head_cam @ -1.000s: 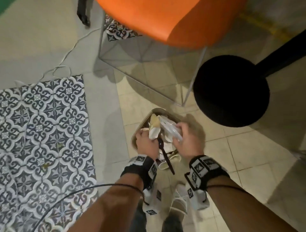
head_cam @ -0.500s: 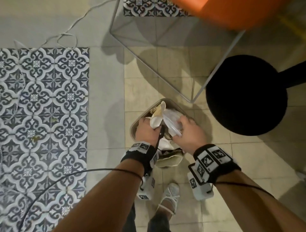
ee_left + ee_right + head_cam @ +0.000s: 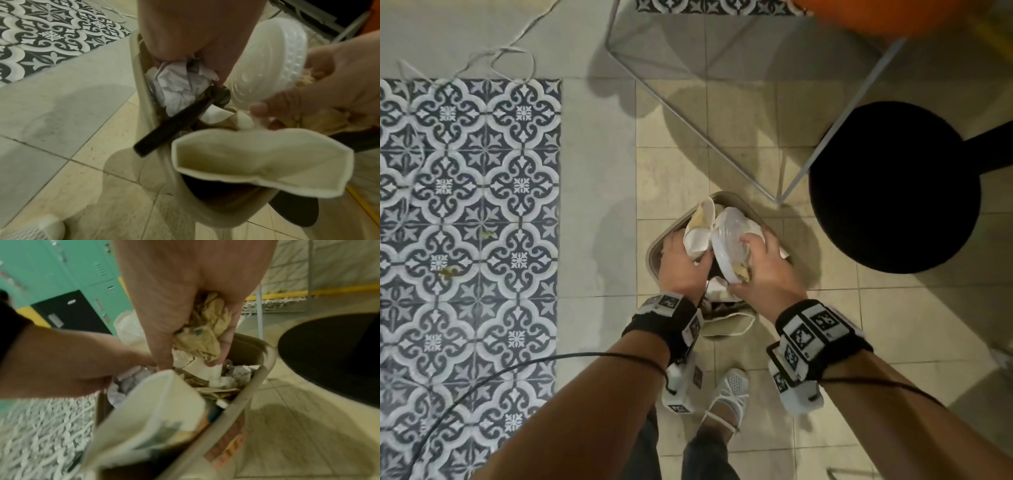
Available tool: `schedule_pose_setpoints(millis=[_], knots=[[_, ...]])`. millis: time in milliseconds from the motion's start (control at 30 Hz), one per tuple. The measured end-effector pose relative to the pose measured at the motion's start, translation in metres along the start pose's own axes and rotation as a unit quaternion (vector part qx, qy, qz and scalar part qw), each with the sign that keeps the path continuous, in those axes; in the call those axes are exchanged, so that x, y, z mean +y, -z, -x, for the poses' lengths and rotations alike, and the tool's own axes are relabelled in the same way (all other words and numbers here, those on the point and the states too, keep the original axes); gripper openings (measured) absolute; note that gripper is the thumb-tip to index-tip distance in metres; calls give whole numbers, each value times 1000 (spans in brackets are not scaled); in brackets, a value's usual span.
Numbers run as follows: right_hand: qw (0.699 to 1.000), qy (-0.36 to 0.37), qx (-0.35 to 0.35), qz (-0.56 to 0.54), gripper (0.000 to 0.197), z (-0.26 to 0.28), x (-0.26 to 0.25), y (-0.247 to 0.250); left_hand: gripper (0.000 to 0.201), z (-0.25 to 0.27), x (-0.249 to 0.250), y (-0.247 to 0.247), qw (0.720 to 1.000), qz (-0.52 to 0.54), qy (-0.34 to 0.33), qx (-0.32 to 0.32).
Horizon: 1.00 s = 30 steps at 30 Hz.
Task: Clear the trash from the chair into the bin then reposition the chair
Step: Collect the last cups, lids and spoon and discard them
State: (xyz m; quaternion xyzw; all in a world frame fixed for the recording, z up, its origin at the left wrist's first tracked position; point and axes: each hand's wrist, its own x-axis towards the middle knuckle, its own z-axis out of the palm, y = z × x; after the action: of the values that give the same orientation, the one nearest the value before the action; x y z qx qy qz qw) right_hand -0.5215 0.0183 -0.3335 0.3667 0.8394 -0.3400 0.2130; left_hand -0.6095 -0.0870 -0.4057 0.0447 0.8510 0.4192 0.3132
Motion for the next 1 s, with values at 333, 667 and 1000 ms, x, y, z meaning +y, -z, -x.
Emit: schedule_pose_setpoints(millis=[333, 667, 1000], knots=[[988, -19, -16, -155, 100, 5, -11, -13, 63, 11, 8, 15, 994, 77, 12, -81], [983, -18, -13, -183, 105, 11, 0, -8, 76, 24, 24, 45, 978, 60, -42, -196], [978, -9, 14, -210, 93, 22, 1, -6, 77, 24, 22, 53, 981, -127, -117, -94]])
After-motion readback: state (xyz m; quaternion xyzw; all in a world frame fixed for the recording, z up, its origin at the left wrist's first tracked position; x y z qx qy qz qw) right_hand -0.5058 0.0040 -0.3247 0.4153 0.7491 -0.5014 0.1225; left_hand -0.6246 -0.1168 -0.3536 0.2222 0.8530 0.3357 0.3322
